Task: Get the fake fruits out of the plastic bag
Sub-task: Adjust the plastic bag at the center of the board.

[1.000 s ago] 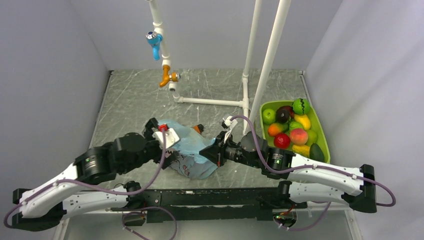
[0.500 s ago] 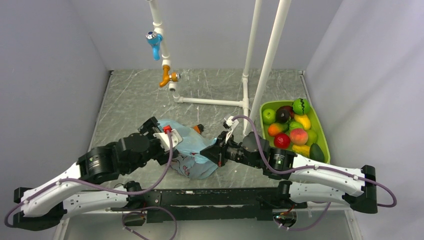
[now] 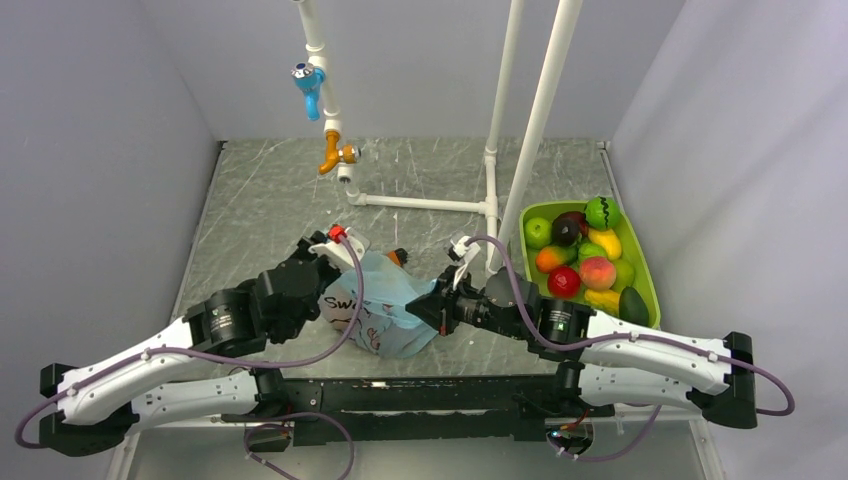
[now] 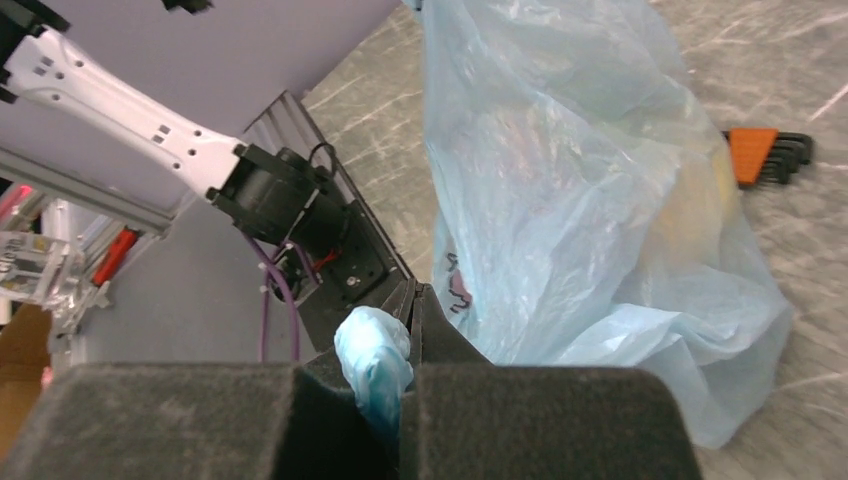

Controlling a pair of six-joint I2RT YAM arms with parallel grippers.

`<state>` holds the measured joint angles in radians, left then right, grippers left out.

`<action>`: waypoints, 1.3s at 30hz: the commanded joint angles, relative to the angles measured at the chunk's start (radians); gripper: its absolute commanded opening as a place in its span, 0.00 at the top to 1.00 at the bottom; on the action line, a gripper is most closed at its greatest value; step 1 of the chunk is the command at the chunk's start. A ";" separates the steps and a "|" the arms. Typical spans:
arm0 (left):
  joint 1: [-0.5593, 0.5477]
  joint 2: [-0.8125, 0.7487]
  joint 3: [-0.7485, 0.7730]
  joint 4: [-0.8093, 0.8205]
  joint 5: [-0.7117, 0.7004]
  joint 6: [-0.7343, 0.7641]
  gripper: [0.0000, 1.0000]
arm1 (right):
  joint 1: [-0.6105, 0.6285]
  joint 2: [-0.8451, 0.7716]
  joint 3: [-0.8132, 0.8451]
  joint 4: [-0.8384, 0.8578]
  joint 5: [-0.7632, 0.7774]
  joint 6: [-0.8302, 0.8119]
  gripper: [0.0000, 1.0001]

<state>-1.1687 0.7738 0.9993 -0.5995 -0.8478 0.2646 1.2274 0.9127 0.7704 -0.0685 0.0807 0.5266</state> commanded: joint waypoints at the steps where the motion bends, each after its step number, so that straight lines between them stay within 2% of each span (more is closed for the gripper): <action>1: 0.033 -0.021 0.022 0.168 -0.136 0.040 0.87 | 0.004 -0.058 0.014 -0.046 0.093 -0.053 1.00; 2: 0.068 -0.020 0.031 0.190 -0.124 0.042 0.98 | 0.003 -0.059 0.031 -0.072 0.124 -0.068 1.00; 3: 0.125 -0.018 0.045 0.191 -0.089 0.031 1.00 | 0.000 -0.056 0.050 -0.096 0.153 -0.085 1.00; 5: 0.280 -0.006 0.082 0.179 0.047 -0.006 1.00 | -0.012 -0.042 0.096 -0.142 0.181 -0.130 1.00; 6: 0.371 0.008 0.099 0.180 0.161 -0.033 1.00 | -0.020 -0.036 0.124 -0.158 0.189 -0.160 1.00; 9: 0.638 0.100 0.199 0.130 0.392 -0.102 1.00 | -0.072 -0.015 0.178 -0.202 0.189 -0.217 1.00; 14: 0.887 0.296 0.438 -0.031 0.748 -0.169 1.00 | -0.226 0.032 0.316 -0.308 0.103 -0.246 1.00; 17: 0.983 0.347 0.517 -0.095 0.846 -0.196 1.00 | -0.249 0.070 0.419 -0.392 0.122 -0.254 1.00; 21: 1.074 0.358 0.511 -0.123 0.956 -0.244 1.00 | -0.250 0.064 0.450 -0.418 0.088 -0.253 1.00; 28: 1.101 0.392 0.454 -0.142 1.108 -0.257 1.00 | -0.234 0.059 0.346 -0.398 -0.236 -0.241 1.00; 30: 1.103 0.388 0.431 -0.135 1.139 -0.257 1.00 | -0.204 0.065 0.324 -0.383 -0.285 -0.220 0.91; 33: 1.103 0.377 0.406 -0.132 1.153 -0.257 1.00 | -0.110 0.094 0.341 -0.408 -0.217 -0.205 0.76; 36: 1.103 0.364 0.389 -0.135 1.168 -0.256 1.00 | -0.079 0.173 0.462 -0.552 -0.119 -0.191 0.45; 39: 1.104 0.348 0.375 -0.137 1.181 -0.256 1.00 | -0.078 0.269 0.626 -0.679 -0.023 -0.203 0.26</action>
<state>-0.0704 1.1606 1.3827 -0.7685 0.2817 0.0109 1.1522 1.1030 1.2015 -0.6064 -0.0715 0.3244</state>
